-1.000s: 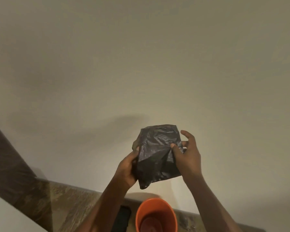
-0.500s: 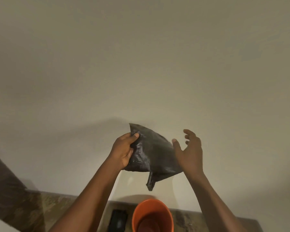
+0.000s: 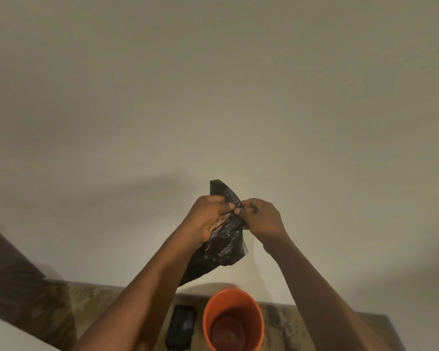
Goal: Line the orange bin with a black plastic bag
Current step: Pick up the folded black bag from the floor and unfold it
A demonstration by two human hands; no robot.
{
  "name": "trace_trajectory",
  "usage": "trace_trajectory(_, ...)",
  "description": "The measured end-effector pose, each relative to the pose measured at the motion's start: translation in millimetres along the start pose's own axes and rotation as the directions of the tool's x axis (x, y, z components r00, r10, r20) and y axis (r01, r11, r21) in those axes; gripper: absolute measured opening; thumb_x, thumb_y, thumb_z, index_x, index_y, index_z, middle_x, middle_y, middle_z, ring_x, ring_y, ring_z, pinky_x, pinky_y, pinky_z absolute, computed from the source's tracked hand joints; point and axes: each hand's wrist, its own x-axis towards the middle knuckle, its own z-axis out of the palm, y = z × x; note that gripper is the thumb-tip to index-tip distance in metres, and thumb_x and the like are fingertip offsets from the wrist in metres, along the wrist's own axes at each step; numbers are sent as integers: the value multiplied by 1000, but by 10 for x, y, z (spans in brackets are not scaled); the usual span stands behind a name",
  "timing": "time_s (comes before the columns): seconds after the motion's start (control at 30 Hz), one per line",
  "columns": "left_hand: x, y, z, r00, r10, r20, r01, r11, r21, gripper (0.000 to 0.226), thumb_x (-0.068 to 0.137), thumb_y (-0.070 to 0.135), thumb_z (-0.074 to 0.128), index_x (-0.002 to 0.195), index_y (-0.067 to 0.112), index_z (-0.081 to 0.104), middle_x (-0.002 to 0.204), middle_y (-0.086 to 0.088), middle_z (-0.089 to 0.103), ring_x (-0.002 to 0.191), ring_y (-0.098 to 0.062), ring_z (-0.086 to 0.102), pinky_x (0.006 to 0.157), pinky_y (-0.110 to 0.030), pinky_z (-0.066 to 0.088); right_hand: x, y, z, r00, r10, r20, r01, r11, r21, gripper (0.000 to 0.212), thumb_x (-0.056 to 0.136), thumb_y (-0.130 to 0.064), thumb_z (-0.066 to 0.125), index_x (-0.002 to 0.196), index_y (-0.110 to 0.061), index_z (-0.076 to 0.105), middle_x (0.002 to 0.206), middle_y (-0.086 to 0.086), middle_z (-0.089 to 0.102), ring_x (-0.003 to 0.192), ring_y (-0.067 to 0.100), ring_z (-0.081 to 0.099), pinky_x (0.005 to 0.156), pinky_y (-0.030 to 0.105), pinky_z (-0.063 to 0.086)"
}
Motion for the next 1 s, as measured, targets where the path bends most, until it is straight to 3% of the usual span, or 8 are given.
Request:
trace_trajectory(0.17,6,0,-26,998,15,-57,-14,1000,11,25,81,0,78,106,-2,73,99,-21,77,92,-38,75,90,-49,59,-12,10,8,999,-30,-31,30,1000,3,8,89,-24,73,82,-19,73,78,-2,73,69,15,69,71,31,62)
trace_trajectory(0.43,8,59,-115,995,2,-98,-14,993,-117,22,83,-2,76,105,-1,72,92,-17,77,77,-29,76,66,-33,62,48,33,-104,993,-29,-114,40,995,96,13,92,-20,69,82,-13,71,78,0,74,61,8,68,66,31,61)
trace_trajectory(0.57,68,105,-352,949,151,-276,-70,956,284,13,82,7,77,85,9,64,78,-9,68,61,-23,65,49,-29,54,108,65,-276,987,-3,-163,32,984,177,13,95,-16,67,84,-11,72,86,7,75,65,14,71,53,15,53)
trace_trajectory(0.67,70,163,-595,844,370,-387,-43,767,640,10,81,8,66,87,14,61,82,-4,65,73,-24,66,63,-34,54,155,128,-451,978,24,-210,16,982,187,12,95,-12,65,88,-14,74,90,7,75,70,17,72,58,21,57)
trace_trajectory(0.8,57,262,-765,800,450,-396,15,645,764,14,82,6,55,92,12,63,86,-6,67,78,-26,64,67,-34,50,243,211,-606,965,19,-262,35,979,200,12,93,-12,64,90,-16,75,94,11,77,76,24,75,67,32,61)
trace_trajectory(0.87,80,308,-784,837,349,-422,70,695,715,15,83,4,53,89,7,67,88,-10,69,77,-30,67,68,-40,59,263,223,-643,949,34,-314,34,977,209,10,93,-16,64,95,-16,74,99,12,76,73,19,75,74,38,64)
trace_trajectory(0.9,80,326,-775,863,251,-438,77,793,604,16,86,3,53,87,4,68,88,-13,70,73,-31,69,65,-42,63,254,221,-640,940,38,-340,41,975,220,12,93,-21,65,102,-18,71,103,11,75,73,16,74,78,41,64)
trace_trajectory(1.0,32,374,-647,952,-86,-295,110,992,68,20,96,1,50,92,-1,70,84,-17,71,65,-29,70,53,-38,63,105,145,-516,957,102,-273,-36,971,235,78,81,-61,72,145,-27,42,124,-3,62,104,22,67,93,52,58)
